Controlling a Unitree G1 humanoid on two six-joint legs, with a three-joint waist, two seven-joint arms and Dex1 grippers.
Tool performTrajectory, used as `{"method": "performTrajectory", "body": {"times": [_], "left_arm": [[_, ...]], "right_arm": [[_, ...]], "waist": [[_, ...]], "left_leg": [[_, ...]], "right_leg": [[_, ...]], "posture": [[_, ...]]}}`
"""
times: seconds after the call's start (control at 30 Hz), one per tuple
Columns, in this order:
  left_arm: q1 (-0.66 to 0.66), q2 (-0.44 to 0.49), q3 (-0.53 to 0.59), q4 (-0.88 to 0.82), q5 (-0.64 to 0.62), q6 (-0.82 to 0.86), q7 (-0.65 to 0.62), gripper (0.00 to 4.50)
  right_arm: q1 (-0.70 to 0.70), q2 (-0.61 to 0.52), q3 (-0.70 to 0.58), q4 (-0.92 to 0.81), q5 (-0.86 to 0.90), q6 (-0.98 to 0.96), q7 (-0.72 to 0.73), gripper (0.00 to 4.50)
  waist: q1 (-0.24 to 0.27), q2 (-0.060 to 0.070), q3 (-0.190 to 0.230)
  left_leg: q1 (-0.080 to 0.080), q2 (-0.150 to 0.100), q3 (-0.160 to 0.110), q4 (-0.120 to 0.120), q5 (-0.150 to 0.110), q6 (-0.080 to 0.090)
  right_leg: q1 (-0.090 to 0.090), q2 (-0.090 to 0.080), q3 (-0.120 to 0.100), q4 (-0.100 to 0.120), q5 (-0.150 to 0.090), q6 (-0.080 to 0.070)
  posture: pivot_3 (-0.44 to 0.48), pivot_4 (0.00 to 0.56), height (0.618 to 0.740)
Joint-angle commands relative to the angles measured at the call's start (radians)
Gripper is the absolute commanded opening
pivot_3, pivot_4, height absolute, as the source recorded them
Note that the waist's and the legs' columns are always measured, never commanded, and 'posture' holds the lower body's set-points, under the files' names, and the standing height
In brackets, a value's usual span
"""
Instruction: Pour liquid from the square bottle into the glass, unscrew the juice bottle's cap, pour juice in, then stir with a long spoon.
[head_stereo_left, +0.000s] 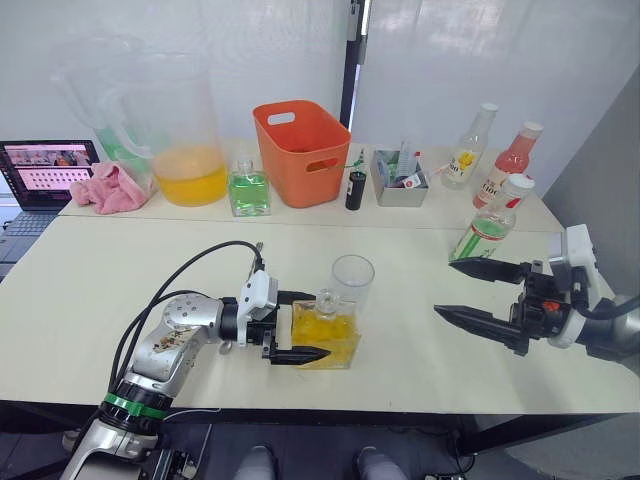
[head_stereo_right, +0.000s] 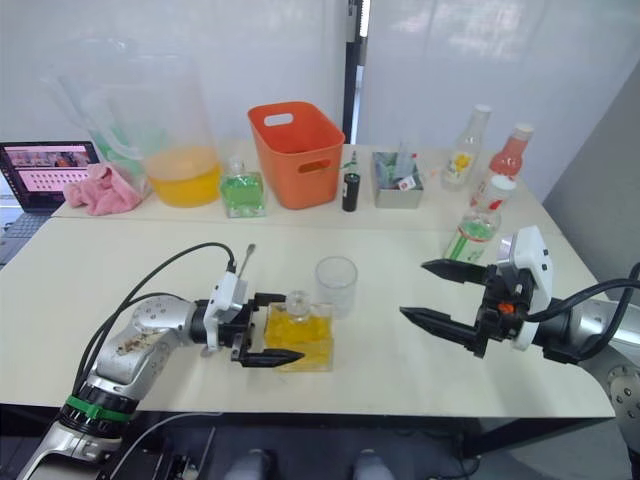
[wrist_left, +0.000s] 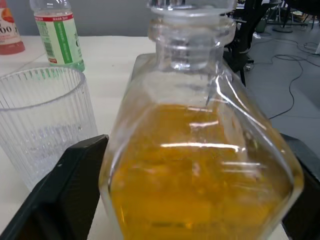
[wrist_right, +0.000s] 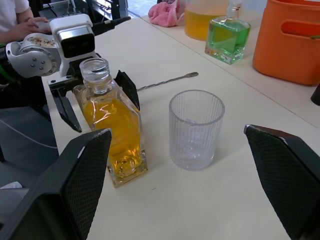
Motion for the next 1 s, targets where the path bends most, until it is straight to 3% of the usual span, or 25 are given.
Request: {"method": "performTrajectory", "body": {"times": [0.03, 0.4, 0.6, 1.0], "left_arm": [[-0.023, 0.008, 0.012, -0.088, -0.022, 0.064, 0.030, 4.47], [-0.027, 0.003, 0.008, -0.161, -0.010, 0.133, 0.113, 4.47], [-0.013, 0.012, -0.003, -0.170, 0.003, 0.129, 0.114, 2.80], [-0.010, 0.035, -0.009, -0.175, 0.034, 0.087, 0.098, 2.80]], "right_arm": [[-0.033, -0.007, 0.003, -0.006, 0.034, 0.000, -0.008, 4.50], [-0.078, -0.004, 0.053, 0.017, 0.028, -0.009, -0.008, 4.50], [-0.110, -0.008, 0.080, 0.012, 0.036, -0.005, -0.007, 4.50], [-0.347, 0.027, 0.294, -0.010, 0.083, 0.091, -0.050, 4.50]], "waist": [[0.000, 0.000, 0.000], [-0.001, 0.000, 0.000], [-0.001, 0.000, 0.000], [-0.004, 0.000, 0.000]], "left_leg": [[0.000, 0.000, 0.000, 0.000, 0.000, 0.000], [0.000, 0.000, 0.000, 0.000, 0.000, 0.000], [0.000, 0.000, 0.000, 0.000, 0.000, 0.000], [0.001, 0.000, 0.000, -0.001, 0.000, 0.000]], "right_leg": [[0.000, 0.000, 0.000, 0.000, 0.000, 0.000], [0.000, 0.000, 0.000, 0.000, 0.000, 0.000], [0.000, 0.000, 0.000, 0.000, 0.000, 0.000], [0.000, 0.000, 0.000, 0.000, 0.000, -0.001]], "posture": [[0.000, 0.150, 0.740], [0.000, 0.150, 0.740], [0.000, 0.150, 0.740], [0.000, 0.150, 0.740]]}}
